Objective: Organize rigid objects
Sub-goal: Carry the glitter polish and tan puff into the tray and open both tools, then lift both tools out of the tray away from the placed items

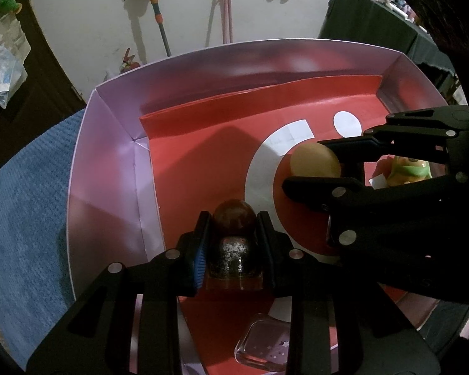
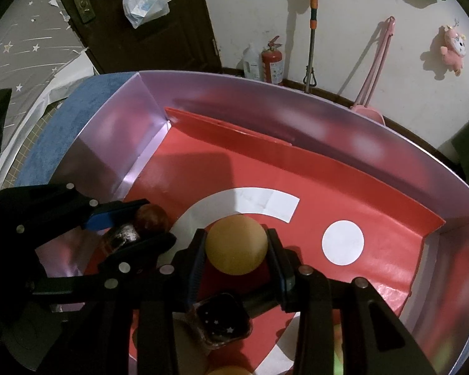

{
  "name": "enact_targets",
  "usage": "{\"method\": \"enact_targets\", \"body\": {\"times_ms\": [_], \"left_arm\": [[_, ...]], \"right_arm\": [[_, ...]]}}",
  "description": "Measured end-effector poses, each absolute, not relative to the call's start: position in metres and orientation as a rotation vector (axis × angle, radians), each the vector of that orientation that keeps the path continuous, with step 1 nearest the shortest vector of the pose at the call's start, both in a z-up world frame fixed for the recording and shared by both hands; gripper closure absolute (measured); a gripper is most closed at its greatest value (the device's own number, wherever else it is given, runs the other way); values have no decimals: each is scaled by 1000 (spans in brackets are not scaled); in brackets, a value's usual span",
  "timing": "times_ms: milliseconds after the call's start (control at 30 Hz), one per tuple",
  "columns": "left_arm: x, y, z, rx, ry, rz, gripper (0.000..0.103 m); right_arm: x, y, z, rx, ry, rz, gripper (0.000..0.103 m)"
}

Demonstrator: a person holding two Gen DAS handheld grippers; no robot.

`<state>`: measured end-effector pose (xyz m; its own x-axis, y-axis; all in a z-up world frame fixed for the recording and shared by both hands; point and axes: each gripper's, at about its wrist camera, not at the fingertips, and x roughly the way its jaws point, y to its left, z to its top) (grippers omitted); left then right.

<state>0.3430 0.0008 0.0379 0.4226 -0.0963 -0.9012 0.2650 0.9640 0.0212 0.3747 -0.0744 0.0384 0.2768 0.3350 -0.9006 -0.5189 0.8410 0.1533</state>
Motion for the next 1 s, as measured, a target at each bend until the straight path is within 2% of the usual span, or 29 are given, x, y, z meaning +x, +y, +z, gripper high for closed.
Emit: {"method": "enact_targets", "body": {"times_ms": [400, 600, 700, 1000], "left_arm": [[339, -3, 43, 188, 1094, -232, 75], [336, -1, 47, 174, 1084, -231, 75], [334, 2, 48, 149, 1073, -239, 75], [314, 14, 71, 28, 1008, -285, 74]], "right_arm": [[376, -77, 39, -169, 1163, 582, 60], [376, -81, 42, -157, 1159, 577, 53], [374, -83, 47, -141, 1150, 573, 44], [356, -104, 88, -83, 1060, 564, 38]]}}
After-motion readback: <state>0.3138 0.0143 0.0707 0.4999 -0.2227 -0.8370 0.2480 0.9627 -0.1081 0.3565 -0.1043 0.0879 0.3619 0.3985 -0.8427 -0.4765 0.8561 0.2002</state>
